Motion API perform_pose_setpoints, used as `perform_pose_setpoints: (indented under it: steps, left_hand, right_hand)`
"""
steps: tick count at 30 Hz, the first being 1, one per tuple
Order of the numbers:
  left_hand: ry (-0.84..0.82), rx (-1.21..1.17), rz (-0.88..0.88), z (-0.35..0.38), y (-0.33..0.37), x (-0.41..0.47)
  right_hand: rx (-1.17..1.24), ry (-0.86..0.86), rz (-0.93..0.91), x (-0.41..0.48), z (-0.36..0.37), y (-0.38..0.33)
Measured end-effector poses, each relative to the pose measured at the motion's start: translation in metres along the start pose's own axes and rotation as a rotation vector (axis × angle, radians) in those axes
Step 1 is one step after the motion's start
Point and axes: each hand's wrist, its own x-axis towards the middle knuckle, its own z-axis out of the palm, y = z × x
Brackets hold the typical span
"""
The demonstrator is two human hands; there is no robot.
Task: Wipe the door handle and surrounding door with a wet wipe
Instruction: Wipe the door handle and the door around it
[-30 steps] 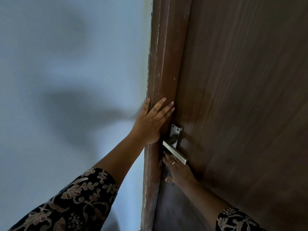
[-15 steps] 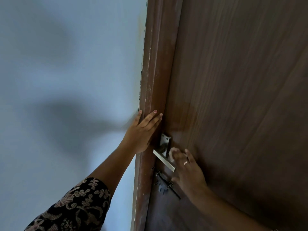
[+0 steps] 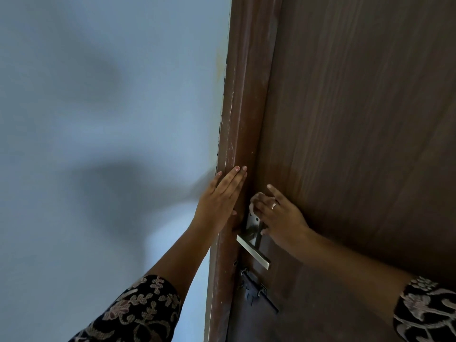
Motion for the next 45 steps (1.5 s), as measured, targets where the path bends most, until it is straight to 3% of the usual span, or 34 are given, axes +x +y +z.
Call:
perform_pose_setpoints:
  steps: [7,13,23,30,36,40,43,45]
  left_hand:
    - [0.026,-0.001,-0.028,0.003,0.006,0.002]
    - [-0.006,-0.011,-0.008,0.004,0.005,0.002]
    - [-0.028,-0.077,0.0,0.0,0.004,0.001]
    - [-0.016,-0.093,0.008,0.001,0.003,0.001]
    - [-0.012,-0.108,0.007,0.005,0.002,0.004]
    - [-0.017,-0.109,0.005,0.004,0.003,0.002]
    - [-0.024,-0.117,0.003,0.002,0.004,0.003]
    - [-0.007,-0.105,-0.002,0.003,0.004,0.003]
  right_hand:
    - [0.018,0.059,0.323,0.025,-0.016,0.025]
    - [0.178,0.004,0.147,0.008,0.002,-0.023]
    - [0.412,0.019,0.235,-0.04,0.013,-0.054]
    - [0.386,-0.11,-0.023,-0.049,0.036,-0.099]
    - [0.34,-0.153,-0.059,-0.046,0.04,-0.113]
    - [0.365,-0.073,0.176,-0.045,0.025,-0.085]
    - [0.388,-0.142,-0.025,-0.045,0.035,-0.085]
    - [0.367,-0.107,0.061,-0.045,0.032,-0.076]
